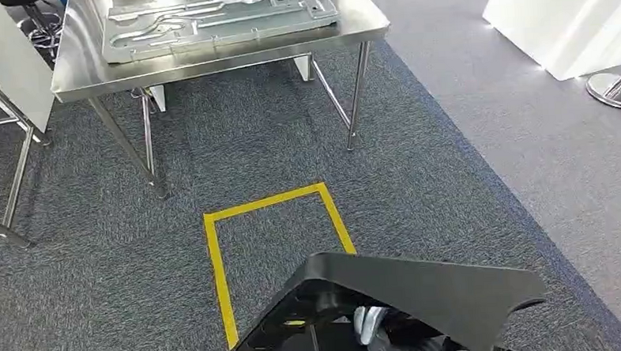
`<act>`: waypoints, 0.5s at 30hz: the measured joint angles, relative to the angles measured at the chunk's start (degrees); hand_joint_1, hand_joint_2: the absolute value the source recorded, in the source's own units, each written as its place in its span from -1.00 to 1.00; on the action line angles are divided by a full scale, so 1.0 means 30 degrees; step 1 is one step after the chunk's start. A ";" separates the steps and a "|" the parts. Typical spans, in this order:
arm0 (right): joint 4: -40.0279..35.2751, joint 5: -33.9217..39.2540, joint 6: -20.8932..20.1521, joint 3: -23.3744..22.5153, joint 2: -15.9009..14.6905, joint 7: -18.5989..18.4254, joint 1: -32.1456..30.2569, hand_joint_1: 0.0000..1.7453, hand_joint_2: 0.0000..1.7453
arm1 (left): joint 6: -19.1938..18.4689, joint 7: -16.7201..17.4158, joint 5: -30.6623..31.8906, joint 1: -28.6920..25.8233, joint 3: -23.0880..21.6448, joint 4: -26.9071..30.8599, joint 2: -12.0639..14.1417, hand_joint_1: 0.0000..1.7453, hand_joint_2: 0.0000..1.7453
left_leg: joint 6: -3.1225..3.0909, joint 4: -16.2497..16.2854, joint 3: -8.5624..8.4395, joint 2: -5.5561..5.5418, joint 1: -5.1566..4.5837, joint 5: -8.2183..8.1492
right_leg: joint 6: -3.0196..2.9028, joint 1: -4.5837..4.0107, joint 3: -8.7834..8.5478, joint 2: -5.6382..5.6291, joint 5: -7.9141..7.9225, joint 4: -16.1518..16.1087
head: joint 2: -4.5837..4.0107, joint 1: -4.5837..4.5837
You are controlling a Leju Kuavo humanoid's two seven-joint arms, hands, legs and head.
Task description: Take the parts from the cabinet and place them on the table.
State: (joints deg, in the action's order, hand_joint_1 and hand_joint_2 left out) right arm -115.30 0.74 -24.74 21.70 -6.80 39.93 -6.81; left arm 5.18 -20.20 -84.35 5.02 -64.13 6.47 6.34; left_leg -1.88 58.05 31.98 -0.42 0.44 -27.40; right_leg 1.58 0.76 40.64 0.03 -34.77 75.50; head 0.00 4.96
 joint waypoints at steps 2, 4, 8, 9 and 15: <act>-0.0065 -0.0182 0.0022 -0.0007 0.0108 -0.0007 -0.0199 1.00 1.00 | -0.0001 0.0007 0.0000 -0.0036 -0.0007 0.0000 0.0000 -1.00 1.00 | 0.0041 0.0000 -0.0322 -0.0060 -0.0039 -0.0213 | -0.0156 -0.0017 -0.0405 -0.0002 0.1620 -0.1699 | 0.0000 0.0000; -0.0292 -0.0306 0.0022 -0.0007 0.0262 0.0000 -0.0428 1.00 1.00 | -0.0022 0.0000 0.0000 -0.0017 -0.0007 0.0000 -0.0015 -1.00 1.00 | 0.0138 -0.0011 -0.0551 -0.0104 -0.0071 -0.0470 | -0.0510 -0.0124 -0.1582 0.0000 0.3423 -0.4816 | 0.0000 -0.0007; -0.0656 -0.0524 -0.0015 -0.0029 0.0670 0.0000 -0.0966 1.00 1.00 | -0.0029 0.0029 0.0000 0.0029 -0.0007 0.0000 -0.0073 -1.00 1.00 | 0.0590 -0.0134 -0.0703 -0.0061 -0.0111 -0.0738 | -0.0658 -0.0317 -0.1863 -0.0038 0.2890 -0.5424 | 0.0000 0.0000; -0.0706 -0.0582 -0.0029 -0.0036 0.0750 0.0000 -0.0993 1.00 1.00 | -0.0029 0.0029 0.0000 0.0065 -0.0007 0.0000 -0.0073 -1.00 1.00 | 0.0692 -0.0181 -0.0826 -0.0036 -0.0195 -0.0814 | -0.0742 -0.0145 -0.1976 -0.0080 0.2920 -0.5627 | 0.0000 0.0007; -0.0852 -0.0575 -0.0044 -0.0124 0.1064 0.0000 -0.1191 1.00 1.00 | -0.0015 0.0044 0.0000 0.0001 -0.0015 0.0000 -0.0080 -1.00 1.00 | 0.1176 0.5736 0.2390 0.0043 0.0050 -0.2907 | -0.1010 -0.0044 -0.2798 0.0027 0.2519 -0.5929 | 0.0000 0.0007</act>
State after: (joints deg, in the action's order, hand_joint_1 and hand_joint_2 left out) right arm -117.85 -0.98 -24.87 21.33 -3.61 39.93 -10.38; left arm 5.14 -20.06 -84.35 5.03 -64.17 6.47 6.10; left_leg 1.65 75.26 39.15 -0.29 0.59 -36.12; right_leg -1.45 0.63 32.24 0.12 -27.21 57.71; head 0.00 4.98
